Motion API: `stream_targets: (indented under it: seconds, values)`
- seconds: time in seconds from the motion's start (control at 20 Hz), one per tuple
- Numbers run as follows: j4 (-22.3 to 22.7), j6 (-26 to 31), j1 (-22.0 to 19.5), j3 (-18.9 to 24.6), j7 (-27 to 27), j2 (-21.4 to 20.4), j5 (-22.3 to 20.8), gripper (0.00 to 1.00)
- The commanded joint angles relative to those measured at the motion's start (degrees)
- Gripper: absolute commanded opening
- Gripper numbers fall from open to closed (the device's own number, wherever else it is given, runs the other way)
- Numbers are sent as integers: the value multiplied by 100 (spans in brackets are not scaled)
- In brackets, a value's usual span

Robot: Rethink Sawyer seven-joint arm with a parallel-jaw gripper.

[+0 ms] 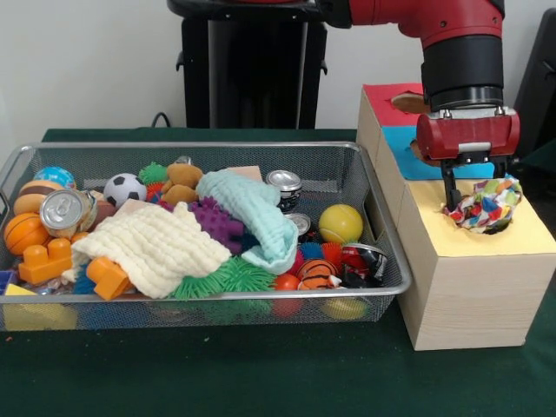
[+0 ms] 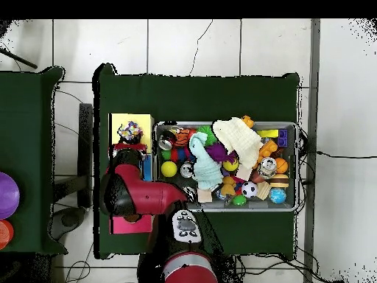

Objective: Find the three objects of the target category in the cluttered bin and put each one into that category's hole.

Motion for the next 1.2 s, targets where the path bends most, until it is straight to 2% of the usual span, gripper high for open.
stream_targets:
  seconds: [0.05, 0.15, 0.2, 0.35, 0.85, 1.05, 1.2]
  values:
    - [179, 211, -273, -256, 860, 617, -292, 100]
    - [158, 253, -286, -257, 826, 609, -309, 100]
    - [199, 285, -335, -205, 911, 609, -278, 0]
    - [169, 236, -262, -295, 891, 620, -224, 0]
    - [163, -28, -344, -226, 1031, 704, -386, 0]
    - [119, 42, -436, -150, 1013, 705, -486, 0]
    - [81, -61, -477, -121, 1039, 849, -555, 0]
